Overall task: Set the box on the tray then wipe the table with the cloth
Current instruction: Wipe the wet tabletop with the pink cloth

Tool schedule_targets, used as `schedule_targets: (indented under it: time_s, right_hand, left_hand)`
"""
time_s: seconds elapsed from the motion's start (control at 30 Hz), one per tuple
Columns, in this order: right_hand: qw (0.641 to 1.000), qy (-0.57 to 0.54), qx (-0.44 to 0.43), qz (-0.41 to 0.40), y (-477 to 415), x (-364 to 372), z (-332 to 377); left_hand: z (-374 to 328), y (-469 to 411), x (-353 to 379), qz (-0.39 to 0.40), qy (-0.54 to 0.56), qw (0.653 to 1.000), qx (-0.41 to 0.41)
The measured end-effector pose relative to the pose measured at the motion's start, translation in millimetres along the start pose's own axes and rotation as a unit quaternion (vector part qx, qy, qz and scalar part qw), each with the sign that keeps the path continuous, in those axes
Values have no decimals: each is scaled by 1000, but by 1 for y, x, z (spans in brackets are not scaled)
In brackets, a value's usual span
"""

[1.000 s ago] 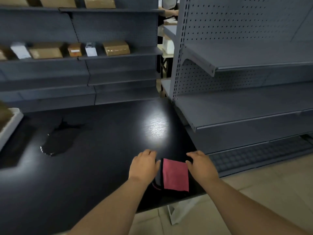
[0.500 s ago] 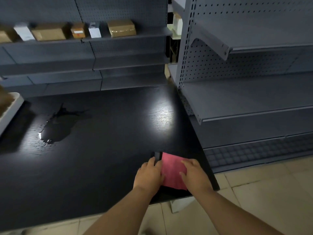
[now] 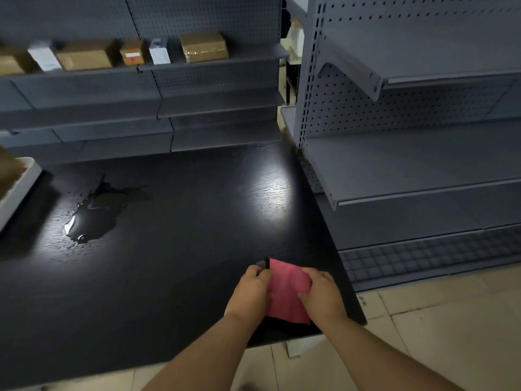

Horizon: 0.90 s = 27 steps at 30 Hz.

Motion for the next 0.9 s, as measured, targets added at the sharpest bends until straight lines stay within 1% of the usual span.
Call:
schedule_targets:
  time_s: [0.17,0.3,0.4,0.67,0.9]
  right_hand:
    - [999,-38,7,-5,-6,2,2]
    - [998,-67,-14,-6,-2,-2,9]
    - [997,-71,-40,-13,0,-4,24]
    - [988,-101,-114,-24,4,-7,93]
    - [980,-105,-170,-25,7,11,163]
  left_hand:
    - [-1,2,-3,-18,6,1000,1]
    - [-1,7,-12,-26,5,1000,8]
    - [2,13,-25,-47,18,999,3]
    - [32,39,-80,-135,51,989,-32]
    - [80,57,-129,-198,56,977,-60]
Point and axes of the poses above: each hand's wrist, its own y-axis away from the middle knuckle, its own x-axis out of the palm, z = x × y, the point moved 1 cm from there along -y, towards the middle knuckle, and after that the axes turned 4 degrees about z, right-handed, at the moved point
